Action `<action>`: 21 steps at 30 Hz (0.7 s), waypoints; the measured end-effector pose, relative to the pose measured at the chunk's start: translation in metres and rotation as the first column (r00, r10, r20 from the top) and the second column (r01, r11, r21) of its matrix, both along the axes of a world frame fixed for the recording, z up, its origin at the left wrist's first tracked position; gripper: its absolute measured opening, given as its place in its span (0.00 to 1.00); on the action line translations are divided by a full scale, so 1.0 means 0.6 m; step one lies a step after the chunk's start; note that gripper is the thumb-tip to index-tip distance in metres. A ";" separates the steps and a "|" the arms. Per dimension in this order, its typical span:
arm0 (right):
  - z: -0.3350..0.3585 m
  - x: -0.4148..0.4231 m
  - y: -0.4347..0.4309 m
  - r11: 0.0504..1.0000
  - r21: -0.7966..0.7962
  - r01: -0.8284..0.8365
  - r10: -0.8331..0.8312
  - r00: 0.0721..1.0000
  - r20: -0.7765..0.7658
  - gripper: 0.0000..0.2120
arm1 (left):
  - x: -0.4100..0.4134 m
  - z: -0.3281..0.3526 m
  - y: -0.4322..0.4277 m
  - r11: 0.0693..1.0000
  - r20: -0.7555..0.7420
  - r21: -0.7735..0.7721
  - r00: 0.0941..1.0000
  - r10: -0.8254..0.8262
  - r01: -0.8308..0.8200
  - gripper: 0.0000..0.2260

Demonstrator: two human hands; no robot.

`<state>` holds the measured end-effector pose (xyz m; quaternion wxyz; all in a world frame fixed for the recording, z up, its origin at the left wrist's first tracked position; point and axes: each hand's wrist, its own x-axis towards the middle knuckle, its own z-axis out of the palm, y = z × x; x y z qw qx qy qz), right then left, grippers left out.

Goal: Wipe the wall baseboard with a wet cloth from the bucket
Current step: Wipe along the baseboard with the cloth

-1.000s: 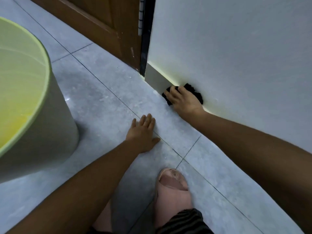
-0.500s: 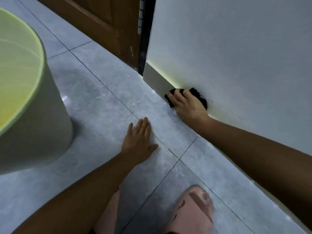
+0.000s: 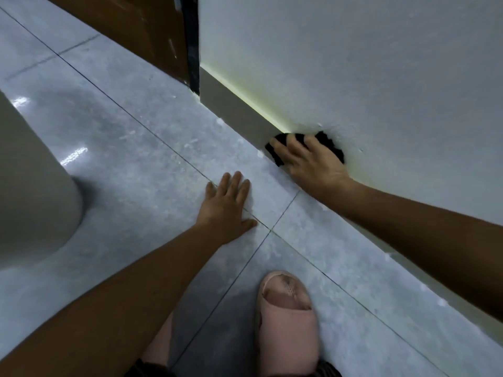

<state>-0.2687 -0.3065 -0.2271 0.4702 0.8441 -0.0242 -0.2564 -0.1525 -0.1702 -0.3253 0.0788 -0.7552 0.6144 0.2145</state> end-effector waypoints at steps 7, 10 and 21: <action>-0.037 0.050 -0.004 1.000 0.000 0.009 -0.009 1.000 0.004 0.25 | 0.001 0.005 -0.003 0.999 -0.025 0.034 1.000 -0.007 0.007 0.42; -0.049 -0.037 0.011 0.999 0.008 0.032 -0.031 0.996 -0.078 0.28 | 0.000 0.007 -0.002 0.999 -0.034 0.038 0.999 -0.006 0.007 0.42; -0.022 -0.013 0.006 0.996 0.065 0.058 -0.059 0.998 0.015 0.24 | 0.004 0.013 -0.012 0.997 0.013 0.072 0.999 -0.032 0.031 0.44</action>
